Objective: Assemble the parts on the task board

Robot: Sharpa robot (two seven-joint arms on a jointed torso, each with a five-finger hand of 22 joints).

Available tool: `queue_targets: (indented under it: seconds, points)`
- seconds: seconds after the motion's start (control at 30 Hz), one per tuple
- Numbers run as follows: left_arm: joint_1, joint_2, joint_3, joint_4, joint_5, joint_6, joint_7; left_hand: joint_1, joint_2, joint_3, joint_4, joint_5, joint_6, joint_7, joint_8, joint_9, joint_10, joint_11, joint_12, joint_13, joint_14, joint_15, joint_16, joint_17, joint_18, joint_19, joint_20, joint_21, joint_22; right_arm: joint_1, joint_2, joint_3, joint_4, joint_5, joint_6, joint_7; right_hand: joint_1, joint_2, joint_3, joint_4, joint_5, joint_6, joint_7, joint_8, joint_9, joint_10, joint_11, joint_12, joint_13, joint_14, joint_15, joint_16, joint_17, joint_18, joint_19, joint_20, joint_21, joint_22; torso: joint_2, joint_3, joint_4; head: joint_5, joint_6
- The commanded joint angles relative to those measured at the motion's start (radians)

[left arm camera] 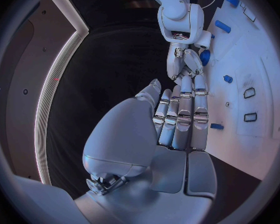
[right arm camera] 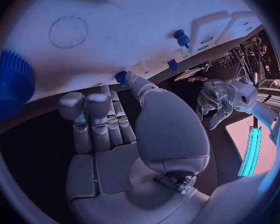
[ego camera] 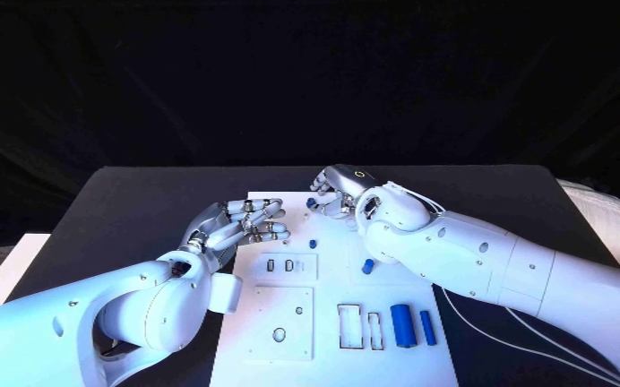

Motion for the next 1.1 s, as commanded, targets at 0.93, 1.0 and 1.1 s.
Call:
queue_targets:
  seconds: [0.93,1.0,1.1]
  points:
    - [0.001,-0.014,0.001,0.000,0.012,0.025,0.009,-0.002,-0.012,0.015,-0.005,0.005,-0.009,0.004,-0.004,-0.001,-0.010,0.001,-0.004,-0.001,0.000,0.003,-0.006,0.003,0.016,0.007,-0.003,-0.005,-0.002,-0.043,-0.341,0.063,0.254,0.230,0.109,-0.075,0.062,0.024,-0.279,0.106,0.100,-0.001,-0.051,0.011,0.004,0.338,-0.072,1.155,1.122,0.102,-0.046,0.413,0.635,-0.066,0.267,-0.039,0.238,0.446,-0.015,0.0084,-0.0393,0.008,0.002]
    - [0.001,-0.014,0.001,0.000,0.012,0.028,0.009,-0.002,-0.012,0.015,-0.005,0.005,-0.009,0.004,-0.004,-0.001,-0.010,0.001,-0.004,-0.001,0.000,0.003,-0.006,0.003,0.016,0.007,-0.003,-0.005,-0.002,-0.042,-0.341,0.064,0.252,0.224,0.122,-0.083,0.070,0.026,-0.287,0.115,0.100,-0.005,-0.049,0.011,0.004,0.339,-0.070,1.174,1.148,0.102,-0.044,0.416,0.642,-0.067,0.270,-0.036,0.241,0.453,-0.015,0.0076,-0.0381,0.006,0.004]
    - [0.001,-0.013,0.001,-0.001,0.012,0.030,0.008,-0.002,-0.012,0.015,-0.005,0.005,-0.009,0.004,-0.004,-0.001,-0.010,0.001,-0.004,-0.001,0.000,0.003,-0.006,0.003,0.016,0.007,-0.003,-0.005,-0.002,-0.042,-0.339,0.064,0.249,0.219,0.139,-0.094,0.075,0.029,-0.291,0.121,0.102,-0.005,-0.048,0.012,0.005,0.349,-0.068,1.201,1.181,0.103,-0.043,0.421,0.651,-0.071,0.281,-0.035,0.248,0.471,-0.016,0.0074,-0.0372,0.004,0.002]
